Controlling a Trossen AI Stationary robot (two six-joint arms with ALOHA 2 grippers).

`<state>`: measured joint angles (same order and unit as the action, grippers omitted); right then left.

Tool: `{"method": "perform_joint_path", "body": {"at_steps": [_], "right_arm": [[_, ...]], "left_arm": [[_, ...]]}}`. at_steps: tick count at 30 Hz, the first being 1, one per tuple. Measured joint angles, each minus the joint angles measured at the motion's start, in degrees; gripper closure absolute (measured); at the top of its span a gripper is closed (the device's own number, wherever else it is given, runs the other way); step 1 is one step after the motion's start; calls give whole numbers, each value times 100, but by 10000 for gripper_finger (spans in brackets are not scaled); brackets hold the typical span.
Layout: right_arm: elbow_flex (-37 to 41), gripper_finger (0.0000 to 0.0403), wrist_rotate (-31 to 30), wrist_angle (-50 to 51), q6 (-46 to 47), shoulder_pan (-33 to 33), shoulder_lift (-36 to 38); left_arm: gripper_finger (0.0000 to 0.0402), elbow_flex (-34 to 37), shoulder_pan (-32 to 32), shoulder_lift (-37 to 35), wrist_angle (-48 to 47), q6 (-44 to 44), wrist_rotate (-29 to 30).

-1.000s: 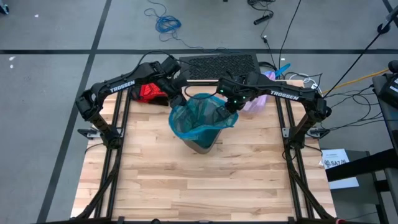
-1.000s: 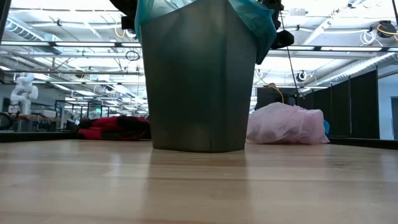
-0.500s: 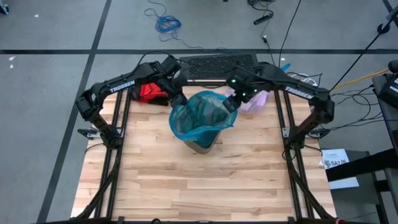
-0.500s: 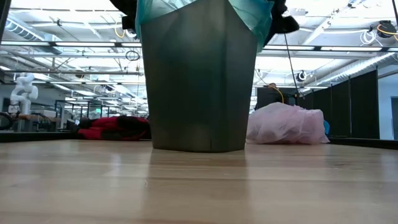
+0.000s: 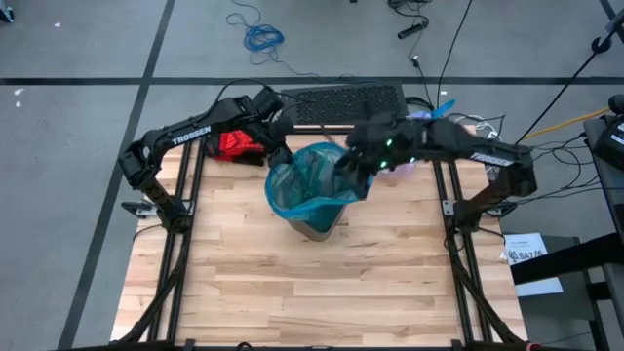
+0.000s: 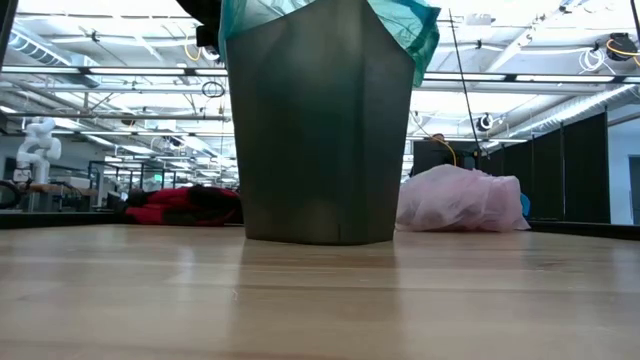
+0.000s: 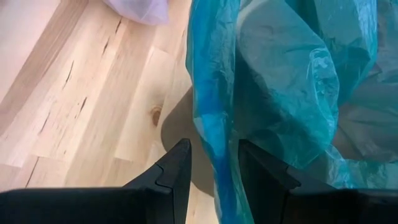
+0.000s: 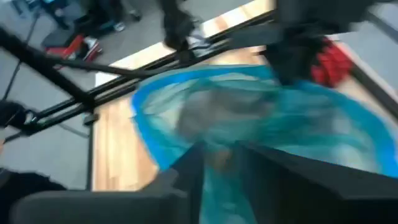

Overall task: Place trash/remove bag and relplace
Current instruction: Insert the new blue trash bag into the trash bin

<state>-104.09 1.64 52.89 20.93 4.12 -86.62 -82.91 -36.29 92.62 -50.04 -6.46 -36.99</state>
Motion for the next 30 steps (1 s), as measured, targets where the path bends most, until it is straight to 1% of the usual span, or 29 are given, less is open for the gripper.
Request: {"method": "perform_joint_path", "body": {"at_steps": [3,5,7,8,12,14,17,21,26,30], "right_arm": [[4,377,-12,-74,103,-248,-355],[8,395,-52,38,161,-280,-603],[9,392,-118,152,348,-246,-824],[9,391,-26,176,461,-217,-924],[13,400,769,-2,665,-258,-1117],[11,401,1009,-178,659,-439,-1113],[11,402,1201,-275,704,-706,-1111],[9,402,1127,-233,940,-1014,-1146],[11,403,558,18,1130,-1314,-1226],[11,403,274,169,1164,-1496,-1297]], "left_arm": [[274,0,0,0,-12,0,0],[274,0,0,0,-18,0,-2],[274,0,0,0,-22,-4,0],[274,0,0,0,-24,-7,0],[274,0,0,0,-23,-4,0],[274,0,0,0,-23,-8,27],[274,0,0,-2,-20,-35,233],[274,0,0,-2,-20,-39,336],[274,0,-7,-1,-20,-39,343],[274,0,-13,0,-18,-39,413]]}}
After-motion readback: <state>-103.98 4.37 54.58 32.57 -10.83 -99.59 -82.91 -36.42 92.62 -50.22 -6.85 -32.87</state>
